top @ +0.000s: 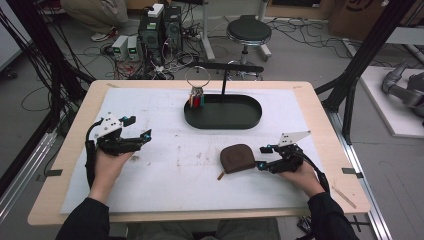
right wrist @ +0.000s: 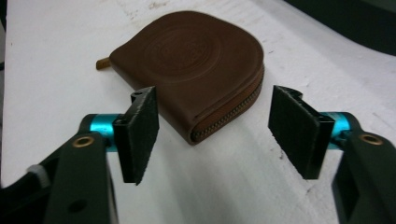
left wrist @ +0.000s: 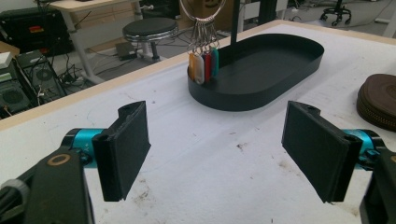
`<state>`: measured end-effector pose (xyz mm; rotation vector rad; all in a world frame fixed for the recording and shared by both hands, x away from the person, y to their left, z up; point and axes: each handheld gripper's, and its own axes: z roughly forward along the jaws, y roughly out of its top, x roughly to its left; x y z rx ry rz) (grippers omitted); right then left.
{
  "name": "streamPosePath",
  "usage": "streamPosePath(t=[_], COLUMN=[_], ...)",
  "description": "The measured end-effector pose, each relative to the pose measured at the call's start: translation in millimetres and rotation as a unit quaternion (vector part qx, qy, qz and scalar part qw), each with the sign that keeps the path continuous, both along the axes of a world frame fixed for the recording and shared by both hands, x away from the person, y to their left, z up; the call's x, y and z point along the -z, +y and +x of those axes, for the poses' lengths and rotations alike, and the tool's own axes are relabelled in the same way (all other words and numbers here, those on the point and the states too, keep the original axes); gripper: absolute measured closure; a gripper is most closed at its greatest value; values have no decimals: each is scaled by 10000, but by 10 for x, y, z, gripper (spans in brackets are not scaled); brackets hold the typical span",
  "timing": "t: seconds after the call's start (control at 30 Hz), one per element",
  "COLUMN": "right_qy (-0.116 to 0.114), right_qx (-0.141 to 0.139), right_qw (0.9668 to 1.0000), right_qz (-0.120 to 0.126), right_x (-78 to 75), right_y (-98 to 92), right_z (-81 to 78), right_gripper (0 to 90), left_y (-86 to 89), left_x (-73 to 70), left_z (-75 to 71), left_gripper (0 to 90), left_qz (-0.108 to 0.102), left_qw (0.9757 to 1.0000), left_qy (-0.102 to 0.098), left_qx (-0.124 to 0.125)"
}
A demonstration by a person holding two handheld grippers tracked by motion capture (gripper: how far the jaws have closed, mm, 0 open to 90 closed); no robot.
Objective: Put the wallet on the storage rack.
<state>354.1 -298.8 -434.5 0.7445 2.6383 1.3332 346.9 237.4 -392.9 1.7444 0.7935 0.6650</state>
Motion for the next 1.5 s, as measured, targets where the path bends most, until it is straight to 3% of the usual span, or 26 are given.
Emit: streamPosePath(t=[0.33, 0.4, 0.5, 0.7, 0.73, 0.77, 0.83, 0.97, 1.03, 1.1, 1.13, 1.27, 1.3, 1.33, 1.5], right_qy=[300, 289, 268, 191, 159, 108, 44, 132, 190, 253, 260, 394, 394, 448, 528], right_qx=[-257, -295, -367, -483, -544, -567, -565, -596, -503, -476, -324, 427, 427, 607, 827], right_qw=[9979, 9976, 9971, 9965, 9964, 9963, 9969, 9971, 9979, 9982, 9990, 9982, 9982, 9968, 9950], right_qz=[-513, -551, -617, -648, -630, -632, -541, -459, -354, -272, -139, 161, 161, 259, 162], right_x=[109, 115, 107, 94, 78, 69, 51, 53, 49, 46, 33, -3, -3, -17, 7], right_y=[127, 138, 144, 156, 142, 136, 132, 138, 142, 134, 134, 219, 219, 309, 430], right_z=[1, 0, -6, -23, -28, -31, -37, -31, -23, -8, 7, 120, 120, 184, 249], right_gripper=[457, 481, 614, 681, 866, 900, 900, 900, 736, 715, 610, 567, 567, 568, 567], left_y=[-27, -31, -44, -55, -61, -61, -61, -67, -72, -74, -76, -88, -88, -94, -91], left_x=[4, 5, 10, 7, 7, 7, 7, 9, 10, 12, 15, 11, 11, 7, 7], left_z=[1, 1, 3, -2, -3, -3, -4, -5, -6, -6, -4, -6, -6, -13, -29], left_gripper=[231, 231, 231, 232, 232, 232, 232, 232, 233, 233, 233, 233, 233, 233, 233], left_qz=[-6, -5, 1, 28, 11, 11, 9, 28, 18, 6, 10, 21, 21, 32, 28], left_qw=[10000, 10000, 10000, 10000, 10000, 10000, 9999, 9999, 9999, 9999, 9999, 9999, 9999, 9999, 9998], left_qy=[8, 17, 31, 24, 25, 25, 34, 54, 58, 61, 79, 71, 71, 67, 68], left_qx=[27, 38, 55, 80, 84, 84, 93, 110, 121, 122, 129, 140, 140, 151, 169])
